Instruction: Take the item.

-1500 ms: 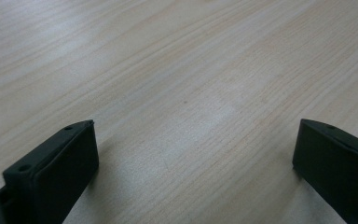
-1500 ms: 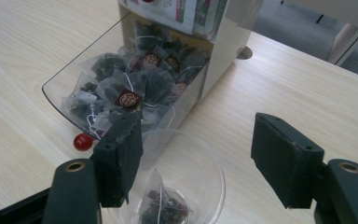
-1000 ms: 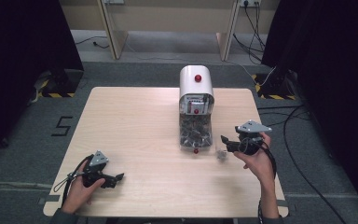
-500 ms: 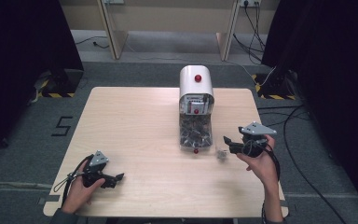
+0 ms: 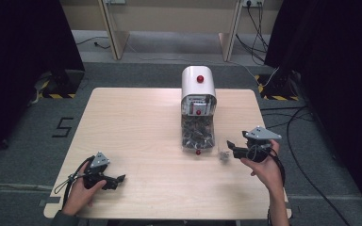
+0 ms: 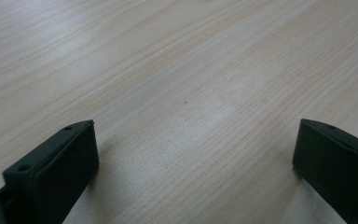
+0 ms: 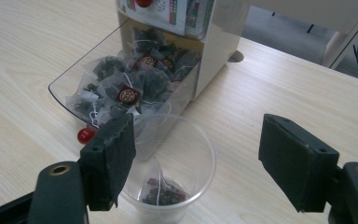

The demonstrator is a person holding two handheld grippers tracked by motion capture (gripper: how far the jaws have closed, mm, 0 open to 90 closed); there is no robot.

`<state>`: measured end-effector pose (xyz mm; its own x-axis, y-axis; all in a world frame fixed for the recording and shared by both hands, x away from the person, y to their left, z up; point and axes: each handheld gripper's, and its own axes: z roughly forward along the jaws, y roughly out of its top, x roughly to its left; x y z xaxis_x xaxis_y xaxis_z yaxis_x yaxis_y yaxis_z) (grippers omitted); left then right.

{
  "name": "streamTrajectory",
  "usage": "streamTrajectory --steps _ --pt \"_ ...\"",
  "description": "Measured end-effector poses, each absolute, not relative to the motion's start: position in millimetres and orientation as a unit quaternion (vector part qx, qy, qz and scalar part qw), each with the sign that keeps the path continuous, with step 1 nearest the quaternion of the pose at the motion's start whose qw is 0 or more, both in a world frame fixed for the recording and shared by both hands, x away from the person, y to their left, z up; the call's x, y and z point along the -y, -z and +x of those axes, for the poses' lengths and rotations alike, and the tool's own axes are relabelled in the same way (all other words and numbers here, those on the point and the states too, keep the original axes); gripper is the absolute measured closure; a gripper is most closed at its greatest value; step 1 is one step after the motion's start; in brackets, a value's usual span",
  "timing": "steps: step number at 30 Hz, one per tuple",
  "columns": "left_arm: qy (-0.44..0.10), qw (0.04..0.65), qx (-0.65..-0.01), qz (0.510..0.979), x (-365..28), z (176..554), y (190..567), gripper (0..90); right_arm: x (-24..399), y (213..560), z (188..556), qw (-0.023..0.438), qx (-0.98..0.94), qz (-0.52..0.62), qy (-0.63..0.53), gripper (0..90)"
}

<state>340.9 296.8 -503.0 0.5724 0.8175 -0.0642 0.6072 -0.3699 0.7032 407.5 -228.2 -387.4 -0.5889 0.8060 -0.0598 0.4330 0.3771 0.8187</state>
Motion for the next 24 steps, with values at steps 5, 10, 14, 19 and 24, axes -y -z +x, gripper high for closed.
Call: streamTrajectory --steps 5,10,14,19,24 --pt "-0.150 0.352 -0.438 0.814 -296.8 340.9 503.0 0.0 231.4 387.2 405.3 0.237 -0.794 0.389 -0.402 28.0" --pt "-0.150 0.352 -0.438 0.814 -296.8 340.9 503.0 0.0 234.6 388.5 402.9 0.238 -0.794 0.392 -0.399 28.0" --pt "-0.149 0.352 -0.438 0.814 -296.8 340.9 503.0 0.0 237.4 391.9 401.1 0.236 -0.794 0.395 -0.397 28.0" --pt "-0.150 0.351 -0.438 0.814 -296.8 340.9 503.0 0.0 239.6 392.2 398.9 0.237 -0.795 0.395 -0.395 28.0" --pt "-0.150 0.351 -0.438 0.814 -296.8 340.9 502.9 0.0 243.1 394.2 396.6 0.238 -0.794 0.399 -0.392 28.0"
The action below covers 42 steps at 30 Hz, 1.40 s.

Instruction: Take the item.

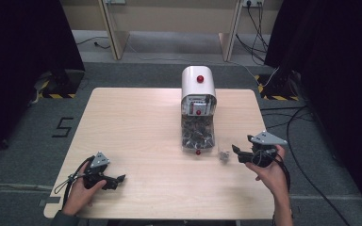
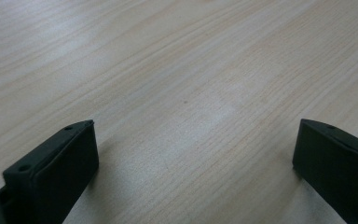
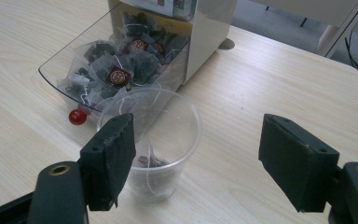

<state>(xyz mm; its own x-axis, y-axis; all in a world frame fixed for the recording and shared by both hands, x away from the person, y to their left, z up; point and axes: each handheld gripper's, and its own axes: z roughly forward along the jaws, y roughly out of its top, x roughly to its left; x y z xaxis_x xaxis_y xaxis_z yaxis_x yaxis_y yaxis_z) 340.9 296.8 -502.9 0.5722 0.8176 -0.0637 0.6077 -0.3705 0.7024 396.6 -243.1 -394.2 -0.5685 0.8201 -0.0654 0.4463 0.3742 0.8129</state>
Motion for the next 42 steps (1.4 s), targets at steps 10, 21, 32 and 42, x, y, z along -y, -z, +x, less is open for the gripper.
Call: streamTrajectory --steps 10,21,32,42 --pt "-0.149 0.352 -0.438 0.814 -296.8 340.9 503.0 0.0 246.2 395.7 392.4 0.240 -0.794 0.400 -0.390 28.0" --pt "-0.149 0.352 -0.438 0.814 -296.8 340.9 503.0 0.0 248.8 405.3 388.7 0.237 -0.798 0.401 -0.382 28.0" --pt "-0.149 0.352 -0.438 0.814 -296.8 340.9 503.0 0.0 255.5 411.3 381.9 0.242 -0.797 0.406 -0.377 28.1" --pt "-0.150 0.352 -0.438 0.814 -296.7 340.9 503.0 0.0 261.0 423.4 371.0 0.237 -0.797 0.411 -0.373 28.2"
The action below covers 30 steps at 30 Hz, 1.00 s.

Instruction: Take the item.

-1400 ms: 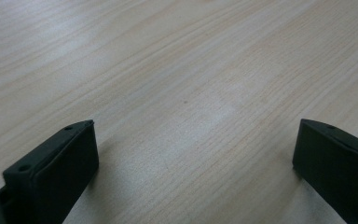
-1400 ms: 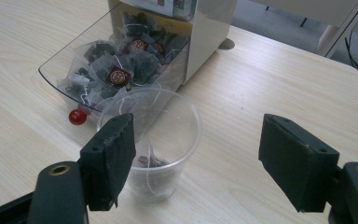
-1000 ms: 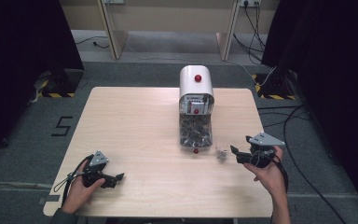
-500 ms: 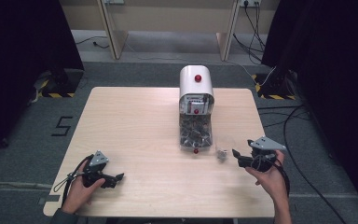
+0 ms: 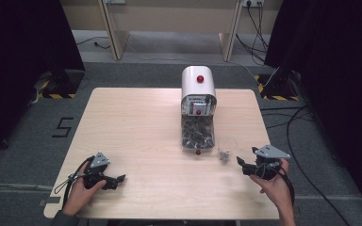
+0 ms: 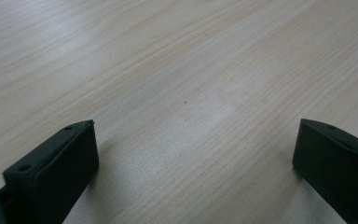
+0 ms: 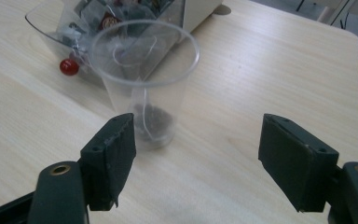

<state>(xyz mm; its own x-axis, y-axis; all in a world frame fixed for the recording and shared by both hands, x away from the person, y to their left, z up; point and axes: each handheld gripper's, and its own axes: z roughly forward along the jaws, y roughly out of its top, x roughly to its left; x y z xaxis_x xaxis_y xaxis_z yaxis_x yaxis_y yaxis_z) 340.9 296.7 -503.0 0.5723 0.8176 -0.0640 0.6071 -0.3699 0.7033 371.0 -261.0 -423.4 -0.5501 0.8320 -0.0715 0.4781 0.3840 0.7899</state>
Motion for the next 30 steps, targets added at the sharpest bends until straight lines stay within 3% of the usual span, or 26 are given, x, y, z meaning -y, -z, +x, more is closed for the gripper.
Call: streamTrajectory --steps 30 --pt "-0.150 0.352 -0.438 0.814 -296.8 340.9 503.0 0.0 266.2 453.4 346.1 0.217 -0.804 0.419 -0.362 27.3"
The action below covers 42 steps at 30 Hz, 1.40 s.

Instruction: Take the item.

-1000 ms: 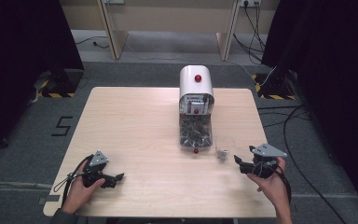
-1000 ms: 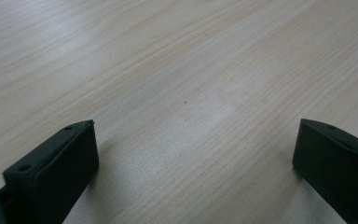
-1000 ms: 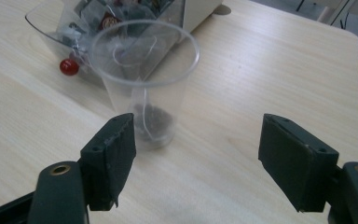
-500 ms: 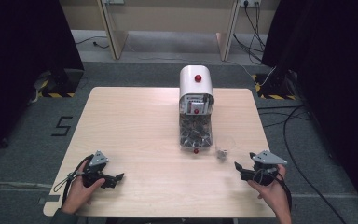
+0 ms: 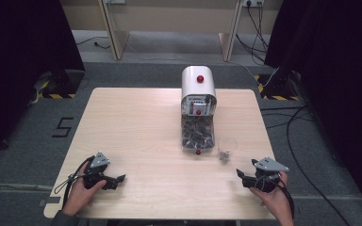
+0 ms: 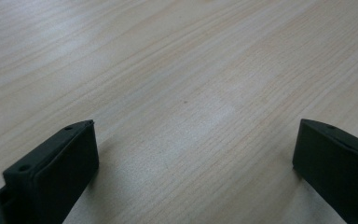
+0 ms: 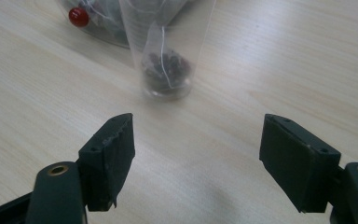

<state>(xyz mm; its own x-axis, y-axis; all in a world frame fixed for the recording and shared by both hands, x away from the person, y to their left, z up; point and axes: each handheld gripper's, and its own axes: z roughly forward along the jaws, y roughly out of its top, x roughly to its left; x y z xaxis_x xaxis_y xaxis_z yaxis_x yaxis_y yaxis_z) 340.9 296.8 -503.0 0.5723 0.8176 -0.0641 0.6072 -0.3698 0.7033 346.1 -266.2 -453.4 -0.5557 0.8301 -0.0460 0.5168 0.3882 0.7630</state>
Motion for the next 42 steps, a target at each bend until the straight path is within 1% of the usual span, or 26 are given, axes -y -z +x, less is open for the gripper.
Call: streamTrajectory --steps 14,19,33,37,40,42 --pt "-0.150 0.351 -0.438 0.814 -296.8 340.9 503.0 0.0 267.7 466.0 336.6 0.217 -0.811 0.426 -0.339 27.3" --pt "-0.150 0.352 -0.438 0.814 -296.7 340.9 503.0 0.0 266.7 469.4 331.9 0.227 -0.818 0.422 -0.320 27.6" --pt "-0.150 0.352 -0.438 0.814 -296.8 340.9 503.0 0.0 269.8 479.8 321.7 0.215 -0.817 0.435 -0.311 28.1" --pt "-0.150 0.352 -0.438 0.814 -296.8 340.9 503.0 0.0 272.4 482.2 318.7 0.193 -0.805 0.456 -0.326 27.2" --pt "-0.150 0.351 -0.438 0.814 -296.7 340.8 503.0 0.0 273.5 482.3 316.0 0.189 -0.802 0.462 -0.327 26.7" --pt "-0.150 0.351 -0.438 0.814 -296.8 340.8 503.0 0.0 274.1 482.9 313.5 0.186 -0.801 0.465 -0.329 24.8"
